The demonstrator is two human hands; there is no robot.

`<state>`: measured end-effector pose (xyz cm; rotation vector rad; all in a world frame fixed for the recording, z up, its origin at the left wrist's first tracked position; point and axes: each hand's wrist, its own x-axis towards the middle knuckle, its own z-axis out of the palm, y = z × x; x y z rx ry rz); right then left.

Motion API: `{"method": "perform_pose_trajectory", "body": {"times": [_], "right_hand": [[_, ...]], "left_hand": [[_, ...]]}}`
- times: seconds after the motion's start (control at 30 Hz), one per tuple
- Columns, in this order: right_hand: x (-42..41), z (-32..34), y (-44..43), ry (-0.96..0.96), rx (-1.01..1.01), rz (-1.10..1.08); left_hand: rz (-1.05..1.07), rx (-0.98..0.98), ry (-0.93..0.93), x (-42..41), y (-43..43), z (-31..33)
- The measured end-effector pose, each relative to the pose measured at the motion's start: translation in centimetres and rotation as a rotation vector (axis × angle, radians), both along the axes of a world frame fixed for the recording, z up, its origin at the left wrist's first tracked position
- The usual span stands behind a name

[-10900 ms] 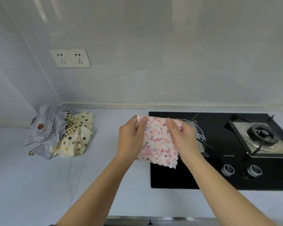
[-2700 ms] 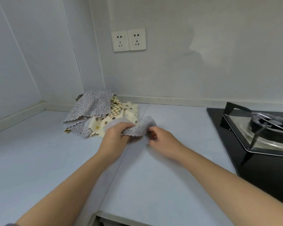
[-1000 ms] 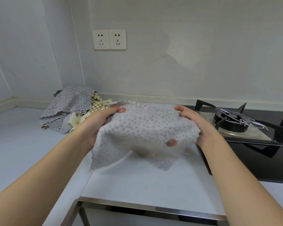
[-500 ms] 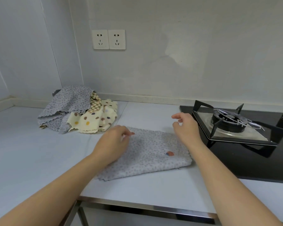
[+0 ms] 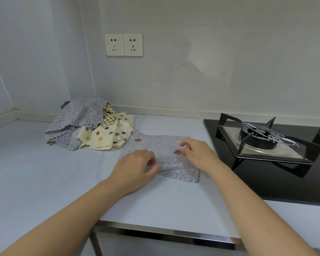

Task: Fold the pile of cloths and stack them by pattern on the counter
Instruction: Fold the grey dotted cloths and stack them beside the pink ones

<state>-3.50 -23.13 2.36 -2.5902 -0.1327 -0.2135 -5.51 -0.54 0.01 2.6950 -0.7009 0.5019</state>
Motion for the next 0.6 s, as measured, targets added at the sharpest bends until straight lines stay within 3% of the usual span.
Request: {"method": "perform_pose_trajectory", "body": {"times": [0.1,0.23,0.3,0.4,0.6], "right_hand": [[-0.2,0.0,0.1,0.014,-0.071,0.023],[-0.5,1.0,0.6,-0.1,-0.06,0.07],[-1.2,1.1,1.1,-0.026,-0.071,0.18],[-2.6,-0.2,1.5,0.053,-0.275,0.269],[-2.5,-1.5,1.1,-0.175,-0.269,0.16]], "left_hand": [[-0.035,0.127,0.048,0.3,0.1,-1.3],[-0.059,0.0,0.114,0.9,0.3,-1.4],[-0.06,-0.065,0.053,1.1,0.4,-1.3],[-0.006,-0.119,-0.018,1.3,0.5,-1.2],[0.031,-0.193,-0.025,1.0,0.4,-0.9]]}}
